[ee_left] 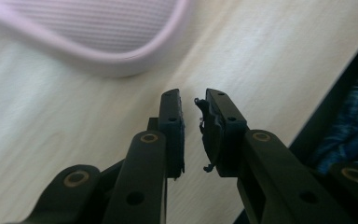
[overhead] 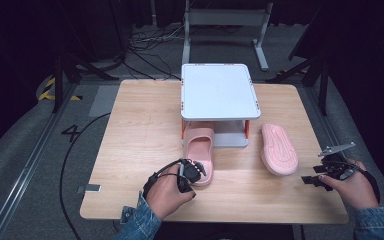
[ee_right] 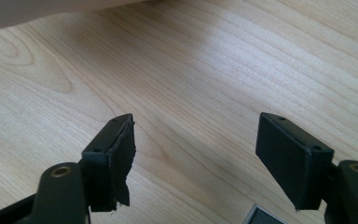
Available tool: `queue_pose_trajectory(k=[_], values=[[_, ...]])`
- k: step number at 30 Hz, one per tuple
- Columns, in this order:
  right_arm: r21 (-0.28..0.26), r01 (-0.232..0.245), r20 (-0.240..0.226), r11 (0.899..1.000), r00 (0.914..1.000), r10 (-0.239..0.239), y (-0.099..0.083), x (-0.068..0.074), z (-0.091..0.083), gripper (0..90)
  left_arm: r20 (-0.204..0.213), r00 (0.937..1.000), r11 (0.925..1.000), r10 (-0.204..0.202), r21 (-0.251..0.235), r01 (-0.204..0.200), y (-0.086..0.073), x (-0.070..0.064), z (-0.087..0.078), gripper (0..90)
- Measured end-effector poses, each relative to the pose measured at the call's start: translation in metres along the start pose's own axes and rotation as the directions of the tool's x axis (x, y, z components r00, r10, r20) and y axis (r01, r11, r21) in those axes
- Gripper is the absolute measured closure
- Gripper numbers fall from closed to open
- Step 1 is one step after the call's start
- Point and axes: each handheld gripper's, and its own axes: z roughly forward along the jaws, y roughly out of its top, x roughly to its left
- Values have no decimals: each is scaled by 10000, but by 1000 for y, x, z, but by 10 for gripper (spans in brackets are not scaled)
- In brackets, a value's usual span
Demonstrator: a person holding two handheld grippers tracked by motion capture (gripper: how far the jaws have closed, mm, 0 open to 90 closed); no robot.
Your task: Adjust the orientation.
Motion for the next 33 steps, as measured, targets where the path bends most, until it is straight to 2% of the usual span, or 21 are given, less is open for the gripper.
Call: queue_pose_trajectory(k=[3,7,9,11,14,18,21,24,29,33], values=[[-24,35,10,10000,10000,-35,0,0,0,291,94,9999,9999,-87,129,86,3,-1,7,786],[-40,-49,10,10000,10000,49,-2,1,-1,289,103,9996,9996,-274,66,273,7,0,14,784],[1,-94,16,10000,10000,94,-4,0,-2,289,47,9995,9995,-308,-118,309,8,2,14,779],[-32,-104,43,9999,9999,104,-4,-1,-2,289,-229,9987,9985,-449,-333,441,10,5,13,779],[-18,-92,48,10000,9999,92,-5,0,-2,289,-92,9984,9960,-560,-696,552,12,8,11,787],[45,-127,72,9999,9999,126,-7,1,-1,289,-213,9976,9881,-664,-1407,628,18,9,2,772],[120,-177,77,9998,9998,176,-10,1,-1,289,-306,9972,9849,-683,-1613,625,27,14,-3,769],[144,-246,101,9996,9996,245,-14,1,-1,288,-268,9956,9806,-902,-1774,840,36,20,-4,772],[148,-397,157,9991,9991,395,-19,-1,-3,288,-330,9928,9755,-1153,-1921,1069,42,32,-2,771],[189,-496,181,9986,9986,493,-23,-1,-4,288,-417,9902,9681,-1333,-2195,1211,45,41,-1,771]])
